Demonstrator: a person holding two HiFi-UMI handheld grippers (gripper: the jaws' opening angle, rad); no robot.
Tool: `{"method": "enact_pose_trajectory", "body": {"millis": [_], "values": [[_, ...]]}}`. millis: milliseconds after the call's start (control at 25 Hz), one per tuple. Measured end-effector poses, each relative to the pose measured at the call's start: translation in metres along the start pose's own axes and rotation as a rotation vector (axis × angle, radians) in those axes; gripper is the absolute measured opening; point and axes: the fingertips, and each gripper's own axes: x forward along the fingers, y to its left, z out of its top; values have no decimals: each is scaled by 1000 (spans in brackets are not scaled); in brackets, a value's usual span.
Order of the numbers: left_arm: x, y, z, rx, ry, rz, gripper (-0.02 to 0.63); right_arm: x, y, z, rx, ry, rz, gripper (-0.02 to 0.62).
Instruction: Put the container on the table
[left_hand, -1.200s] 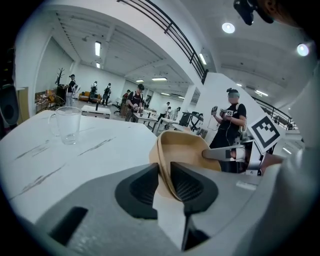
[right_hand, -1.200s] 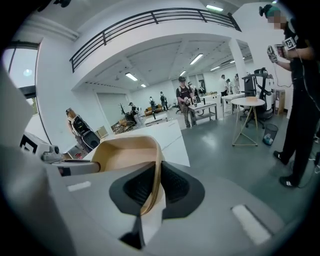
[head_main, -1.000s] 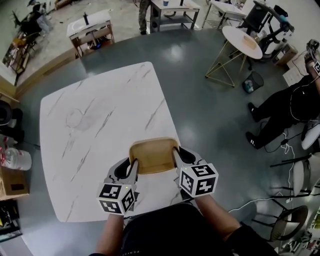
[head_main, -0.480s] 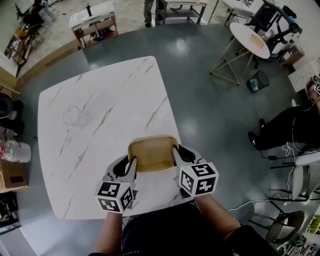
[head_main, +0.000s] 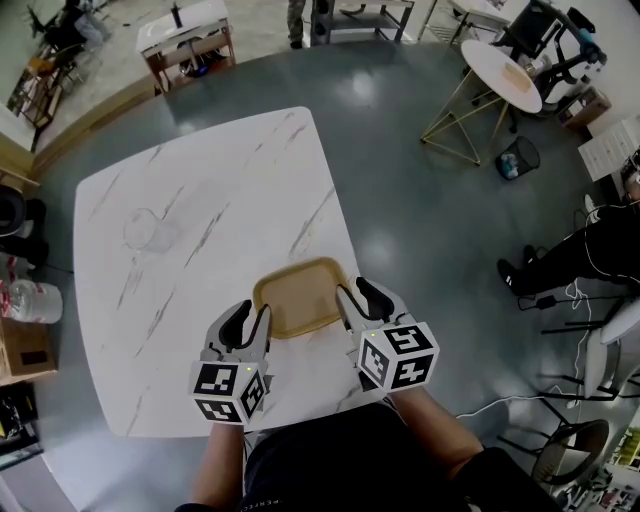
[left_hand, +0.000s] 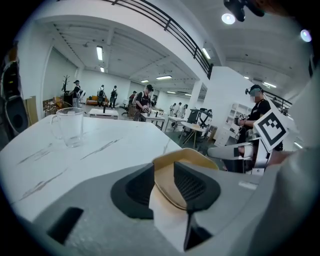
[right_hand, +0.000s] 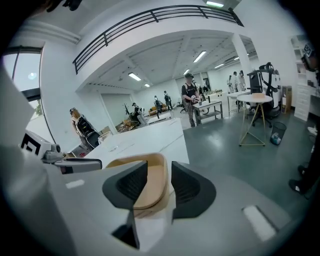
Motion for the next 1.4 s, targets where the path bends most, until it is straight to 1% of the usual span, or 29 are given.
{"method": "enact_pose_trajectory", "body": {"millis": [120, 280, 600, 720, 840, 1000, 1400], "values": [[-3, 0, 0, 9, 3, 0, 100, -4, 1, 0, 4, -3, 5, 125], [-10, 0, 1, 23, 5, 0, 81, -7, 5, -1, 4, -4, 14, 107], [-30, 4, 2, 24, -45, 12, -3, -24, 9, -7, -2, -24, -10, 80], [-37, 0, 0, 31, -51, 2, -3, -34, 9, -8, -12, -39, -37, 48], [-47, -5, -6, 30, -47, -14, -4, -45, 15, -10, -26, -49, -50, 2], [-59, -12, -13, 31, -55, -34, -5, -56, 24, -15, -42, -63, -55, 2], [-95, -24, -25, 54, -63, -67, -5, -87, 49, -28, -45, -96, -68, 1]]}}
